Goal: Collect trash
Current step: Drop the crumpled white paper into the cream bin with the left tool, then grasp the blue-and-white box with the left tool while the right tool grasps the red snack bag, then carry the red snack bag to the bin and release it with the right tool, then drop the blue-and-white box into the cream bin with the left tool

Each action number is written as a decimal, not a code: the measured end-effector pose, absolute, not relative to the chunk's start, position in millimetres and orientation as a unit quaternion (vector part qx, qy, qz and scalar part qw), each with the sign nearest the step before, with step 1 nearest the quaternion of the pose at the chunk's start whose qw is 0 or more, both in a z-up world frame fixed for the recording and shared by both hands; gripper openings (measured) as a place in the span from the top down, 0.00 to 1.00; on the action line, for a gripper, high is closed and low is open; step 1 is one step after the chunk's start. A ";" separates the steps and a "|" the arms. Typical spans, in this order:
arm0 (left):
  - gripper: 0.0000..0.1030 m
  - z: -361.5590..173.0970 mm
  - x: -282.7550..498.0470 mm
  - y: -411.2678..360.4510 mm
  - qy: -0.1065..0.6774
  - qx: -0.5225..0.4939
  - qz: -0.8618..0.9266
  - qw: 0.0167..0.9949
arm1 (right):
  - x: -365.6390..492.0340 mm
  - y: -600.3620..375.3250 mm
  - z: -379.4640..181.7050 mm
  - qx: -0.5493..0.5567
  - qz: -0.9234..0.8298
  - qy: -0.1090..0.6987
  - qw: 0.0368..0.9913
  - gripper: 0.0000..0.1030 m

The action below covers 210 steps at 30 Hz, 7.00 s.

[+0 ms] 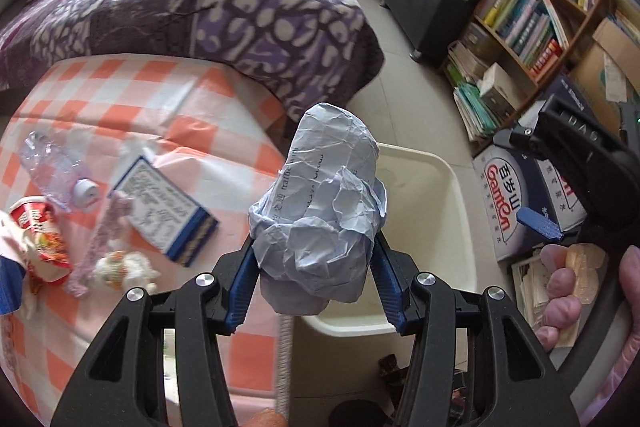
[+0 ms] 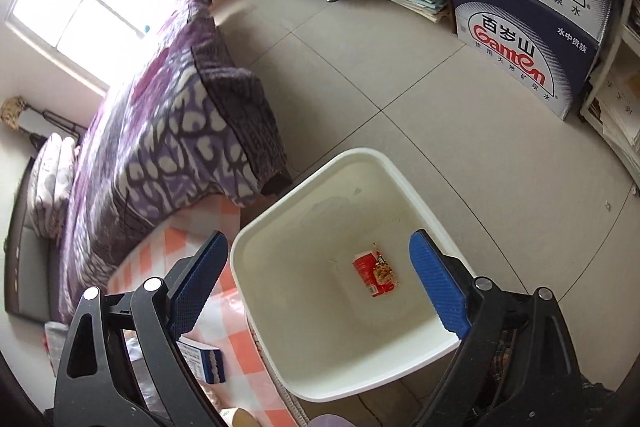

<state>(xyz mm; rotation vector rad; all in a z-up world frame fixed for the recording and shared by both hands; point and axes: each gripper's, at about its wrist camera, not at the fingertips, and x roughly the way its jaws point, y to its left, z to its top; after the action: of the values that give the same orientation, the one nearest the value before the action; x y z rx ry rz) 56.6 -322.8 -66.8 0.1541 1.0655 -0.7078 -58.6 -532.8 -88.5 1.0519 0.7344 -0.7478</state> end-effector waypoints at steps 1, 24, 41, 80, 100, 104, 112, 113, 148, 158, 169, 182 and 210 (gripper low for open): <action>0.48 -68.0 54.4 -329.1 0.499 0.074 -0.334 0.796 | -61.8 -535.7 -87.3 0.484 -0.341 0.329 0.735 0.14; 0.21 -38.3 83.9 -193.8 0.464 0.077 -0.198 0.860 | -28.9 -446.1 -33.1 0.336 -0.349 0.300 0.822 0.10; 0.18 -54.7 163.9 28.7 0.532 -0.080 0.005 0.843 | 82.7 -286.7 -26.1 0.141 -0.154 0.414 0.886 0.07; 0.91 -105.2 225.7 18.8 0.595 -0.188 -0.073 0.778 | 178.8 -156.6 -120.2 0.093 0.128 0.533 0.831 0.45; 0.16 -125.2 233.8 22.1 0.634 -0.204 -0.080 0.742 | 175.3 -188.5 -91.9 0.162 0.095 0.493 0.850 0.79; 0.14 -115.7 232.0 7.3 0.619 -0.149 -0.054 0.769 | 170.6 -204.2 -82.4 0.180 0.080 0.477 0.856 0.79; 0.12 -152.8 236.5 -9.1 0.675 -0.136 -0.060 0.723 | 168.0 -220.4 -75.3 0.202 0.076 0.469 0.856 0.79; 0.12 -155.7 235.9 -7.8 0.676 -0.139 -0.057 0.721 | 167.7 -220.9 -75.1 0.202 0.075 0.470 0.856 0.79; 0.62 -57.4 197.8 -77.4 0.514 -0.149 -0.142 0.833 | 113.2 -340.8 -42.4 0.285 -0.048 0.409 0.866 0.79; 0.61 -52.2 167.1 -154.0 0.504 -0.100 -0.215 0.831 | 61.5 -437.1 -39.9 0.321 -0.196 0.383 0.844 0.76; 0.61 -64.6 125.3 -248.8 0.517 -0.045 -0.285 0.806 | 2.0 -519.9 -35.8 0.356 -0.310 0.347 0.810 0.35; 0.60 -86.9 70.2 -359.0 0.536 0.011 -0.373 0.758 | -37.8 -567.5 -32.7 0.436 -0.345 0.293 0.778 0.24; 0.28 -88.2 124.3 -239.8 0.531 0.087 -0.238 0.809 | 53.2 -466.0 -45.8 0.296 -0.256 0.410 0.824 0.07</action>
<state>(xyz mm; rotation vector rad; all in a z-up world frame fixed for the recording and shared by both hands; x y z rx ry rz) 124.3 -239.8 -88.2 0.1859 1.1358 -0.5079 53.2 -466.0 -45.8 0.6291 0.8712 -0.5443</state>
